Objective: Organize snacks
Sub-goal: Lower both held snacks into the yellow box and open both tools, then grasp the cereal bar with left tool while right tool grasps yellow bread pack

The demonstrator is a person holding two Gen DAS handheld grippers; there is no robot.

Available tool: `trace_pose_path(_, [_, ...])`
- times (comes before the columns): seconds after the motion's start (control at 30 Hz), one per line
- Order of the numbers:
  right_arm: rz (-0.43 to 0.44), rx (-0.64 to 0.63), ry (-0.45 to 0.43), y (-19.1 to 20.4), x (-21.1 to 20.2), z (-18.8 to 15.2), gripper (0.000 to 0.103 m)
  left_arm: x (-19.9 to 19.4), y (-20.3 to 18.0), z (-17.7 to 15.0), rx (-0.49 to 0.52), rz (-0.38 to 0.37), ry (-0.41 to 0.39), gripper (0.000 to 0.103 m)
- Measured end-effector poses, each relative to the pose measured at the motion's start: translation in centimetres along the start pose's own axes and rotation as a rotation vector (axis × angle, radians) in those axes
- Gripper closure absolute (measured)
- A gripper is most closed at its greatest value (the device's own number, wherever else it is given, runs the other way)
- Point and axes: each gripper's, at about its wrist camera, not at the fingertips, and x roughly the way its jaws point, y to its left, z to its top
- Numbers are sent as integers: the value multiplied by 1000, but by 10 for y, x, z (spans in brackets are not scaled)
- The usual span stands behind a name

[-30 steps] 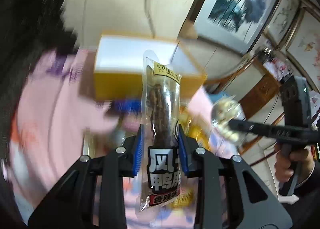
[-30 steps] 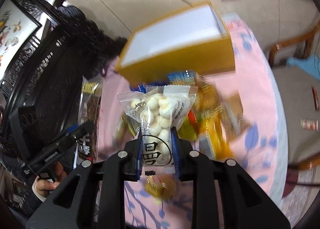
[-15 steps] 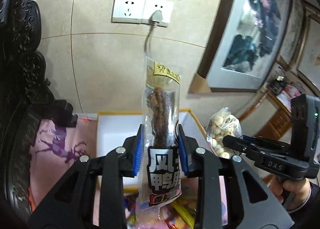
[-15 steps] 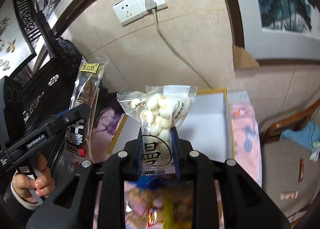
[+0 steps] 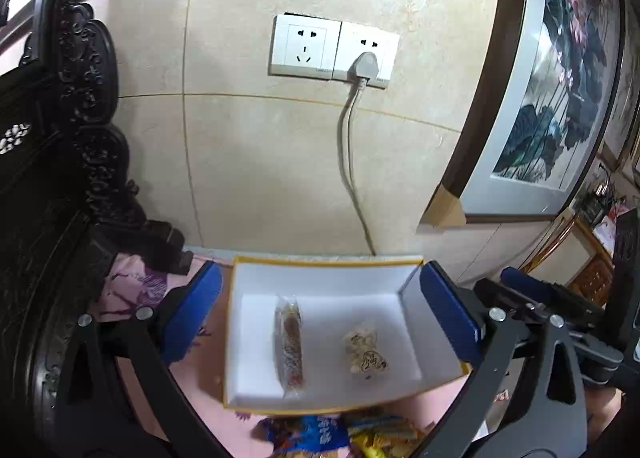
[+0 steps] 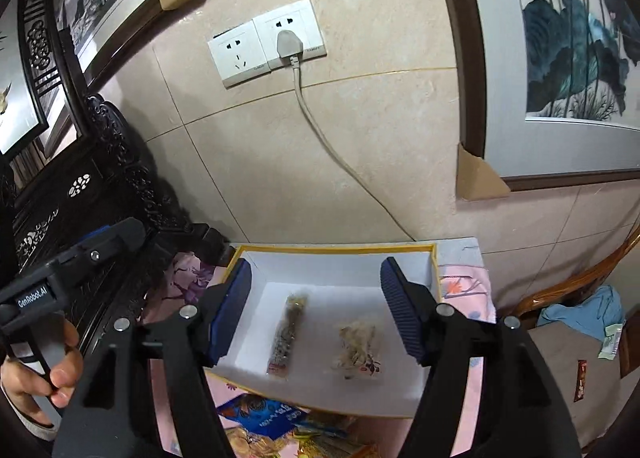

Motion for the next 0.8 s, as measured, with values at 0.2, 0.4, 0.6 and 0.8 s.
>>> trace_pose_path(0.2, [-4,-1,49,-5,-23,-39,33,-35,0,-38,16,27,10,2])
trace_pose_path(0.4, [-17,19,161,-19,-44,-114,33,-57,7,-105,4,37,86,2])
trace_pose_path(0.6, [-39,97,305,-41,-55,-201,33,-77,24,-189,-67,24,212,2])
trace_pose_path(0.8, [-50,32,381,-30,-48,-259,33,-95,34,-242,-71,61,299,2])
